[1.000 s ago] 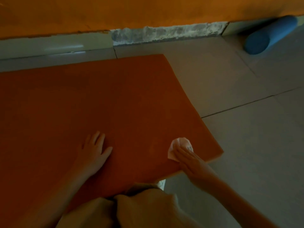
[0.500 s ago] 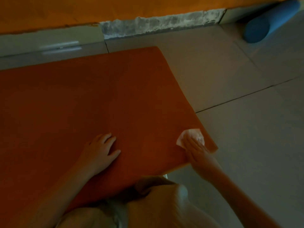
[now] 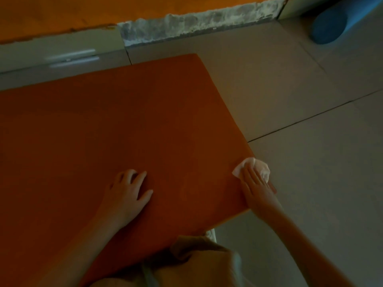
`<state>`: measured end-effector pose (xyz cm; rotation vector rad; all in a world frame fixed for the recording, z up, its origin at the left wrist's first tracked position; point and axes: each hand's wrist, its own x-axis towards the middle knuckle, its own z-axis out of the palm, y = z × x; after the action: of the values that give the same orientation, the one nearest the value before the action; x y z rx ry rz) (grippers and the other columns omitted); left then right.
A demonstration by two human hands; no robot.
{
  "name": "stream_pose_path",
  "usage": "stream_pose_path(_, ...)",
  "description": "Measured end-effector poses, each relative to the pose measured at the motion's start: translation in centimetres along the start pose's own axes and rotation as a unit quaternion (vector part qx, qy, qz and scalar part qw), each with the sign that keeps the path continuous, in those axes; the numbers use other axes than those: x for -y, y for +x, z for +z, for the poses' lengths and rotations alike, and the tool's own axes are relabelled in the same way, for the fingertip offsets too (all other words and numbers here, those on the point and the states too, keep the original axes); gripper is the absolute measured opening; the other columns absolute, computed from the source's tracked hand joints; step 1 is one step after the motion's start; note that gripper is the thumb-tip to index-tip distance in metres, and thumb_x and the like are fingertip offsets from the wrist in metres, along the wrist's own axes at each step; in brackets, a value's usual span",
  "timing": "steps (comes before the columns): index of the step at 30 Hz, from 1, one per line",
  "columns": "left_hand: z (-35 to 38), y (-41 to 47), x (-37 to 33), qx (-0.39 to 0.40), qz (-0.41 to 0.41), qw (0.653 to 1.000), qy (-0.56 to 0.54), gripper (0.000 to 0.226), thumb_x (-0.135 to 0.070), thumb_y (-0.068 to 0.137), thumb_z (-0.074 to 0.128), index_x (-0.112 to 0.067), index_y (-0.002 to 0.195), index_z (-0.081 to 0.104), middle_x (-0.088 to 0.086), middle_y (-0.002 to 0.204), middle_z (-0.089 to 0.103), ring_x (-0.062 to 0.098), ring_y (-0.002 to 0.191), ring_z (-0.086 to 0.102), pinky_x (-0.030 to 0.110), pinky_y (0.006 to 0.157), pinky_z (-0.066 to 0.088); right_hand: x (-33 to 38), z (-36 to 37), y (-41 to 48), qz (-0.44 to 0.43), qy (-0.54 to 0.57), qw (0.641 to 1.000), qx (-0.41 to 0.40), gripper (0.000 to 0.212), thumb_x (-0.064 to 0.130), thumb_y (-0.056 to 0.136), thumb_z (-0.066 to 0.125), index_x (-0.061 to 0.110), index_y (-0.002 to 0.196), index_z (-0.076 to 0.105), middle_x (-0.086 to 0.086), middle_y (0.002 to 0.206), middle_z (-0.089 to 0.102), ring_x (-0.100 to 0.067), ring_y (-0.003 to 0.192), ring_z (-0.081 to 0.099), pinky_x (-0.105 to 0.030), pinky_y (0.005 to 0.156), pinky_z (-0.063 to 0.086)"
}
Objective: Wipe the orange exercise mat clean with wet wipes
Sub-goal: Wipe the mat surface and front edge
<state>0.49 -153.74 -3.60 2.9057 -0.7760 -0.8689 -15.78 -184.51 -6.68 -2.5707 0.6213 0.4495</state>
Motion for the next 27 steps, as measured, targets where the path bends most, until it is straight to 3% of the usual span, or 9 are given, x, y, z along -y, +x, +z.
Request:
stream_pose_path(3,0.4,-0.1,0.0,0.018,-0.001,1.000,0.002,0.084,-0.070,0.082,0.001,-0.029,0.154,0.010,-0.004,0.159,0.005,0.020,0.147,0.002,0.045,0.118,0.011,1.2,-1.0,4.4,0.031,0.021,0.999,0.006,0.057,0.039,0.101,0.008,0.016,0.151,-0.008,0.000,0.154,-0.021,-0.015,0.144,-0.016,-0.037,0.117,-0.010)
stream_pose_path(7,0.4,0.2,0.1,0.027,-0.003,1.000,0.010,0.084,-0.066,0.079,0.000,-0.030,0.154,0.006,-0.006,0.160,0.000,0.019,0.148,-0.001,0.045,0.119,0.009,4.1,-0.7,5.5,-0.082,-0.020,0.996,0.022,0.072,0.056,0.089,-0.005,0.022,0.152,-0.006,-0.002,0.157,-0.021,-0.018,0.144,-0.024,-0.042,0.116,-0.018)
stream_pose_path(11,0.0,0.4,0.1,0.041,0.004,0.999,0.024,0.087,-0.075,0.080,-0.006,-0.031,0.154,0.006,-0.007,0.159,0.001,0.018,0.147,0.001,0.043,0.118,0.012,4.5,-1.4,3.3,-0.176,-0.033,0.982,0.050,0.067,0.056,0.090,0.002,0.026,0.149,-0.012,0.009,0.154,-0.024,-0.006,0.137,-0.031,-0.025,0.112,-0.022)
stream_pose_path(13,-0.2,0.6,0.1,0.042,0.006,0.999,0.026,0.086,-0.075,0.082,0.001,-0.030,0.154,0.010,-0.006,0.159,0.004,0.019,0.147,0.004,0.043,0.117,0.013,2.7,-2.5,4.8,-0.173,-0.067,0.982,0.026,0.061,0.044,0.100,0.010,0.012,0.152,0.008,-0.009,0.159,-0.003,-0.021,0.145,-0.009,-0.043,0.120,0.005)
stream_pose_path(15,-0.4,0.9,0.1,0.033,0.008,0.999,0.011,0.073,-0.067,0.092,0.017,-0.028,0.153,0.017,-0.003,0.158,0.010,0.020,0.146,0.008,0.042,0.117,0.016,1.8,-3.2,7.7,-0.100,-0.060,0.993,0.035,0.061,0.035,0.104,0.007,-0.005,0.144,0.032,-0.029,0.152,0.022,-0.042,0.141,0.020,-0.063,0.106,0.032)
stream_pose_path(19,-0.8,3.0,0.1,0.041,-0.002,0.999,0.027,0.072,-0.065,0.091,0.015,-0.030,0.154,0.001,-0.004,0.160,-0.011,0.021,0.148,-0.009,0.045,0.119,0.005,4.6,-2.1,11.2,-0.042,-0.076,0.996,0.016,0.061,0.043,0.101,0.009,0.014,0.153,0.000,-0.009,0.158,-0.016,-0.026,0.145,-0.018,-0.045,0.113,-0.016)
stream_pose_path(23,-1.0,5.7,0.0,0.057,-0.011,0.998,0.016,0.074,-0.066,0.088,0.010,-0.034,0.153,-0.006,-0.004,0.158,-0.023,0.021,0.147,-0.017,0.050,0.119,-0.002,7.1,-0.4,8.2,-0.202,-0.088,0.972,0.083,0.072,0.061,0.091,0.000,0.023,0.150,-0.015,0.002,0.155,-0.026,-0.019,0.141,-0.028,-0.042,0.116,-0.018)
stream_pose_path(25,-0.7,6.3,-0.1,0.054,-0.013,0.998,0.029,0.079,-0.070,0.083,0.003,-0.034,0.153,-0.006,-0.004,0.158,-0.023,0.022,0.147,-0.016,0.050,0.120,0.000,6.0,-1.0,7.9,-0.218,-0.093,0.966,0.104,0.063,0.054,0.096,0.004,0.024,0.147,-0.019,0.006,0.153,-0.029,-0.012,0.135,-0.037,-0.033,0.113,-0.023)
stream_pose_path(27,-0.4,6.2,-0.2,0.048,-0.016,0.998,0.040,0.087,-0.077,0.077,-0.007,-0.034,0.152,-0.007,-0.005,0.157,-0.025,0.023,0.147,-0.017,0.050,0.119,0.001,4.6,-1.9,9.7,-0.215,-0.129,0.964,0.084,0.073,0.061,0.086,-0.016,0.021,0.147,-0.019,0.002,0.152,-0.029,-0.011,0.132,-0.040,-0.034,0.113,-0.023)
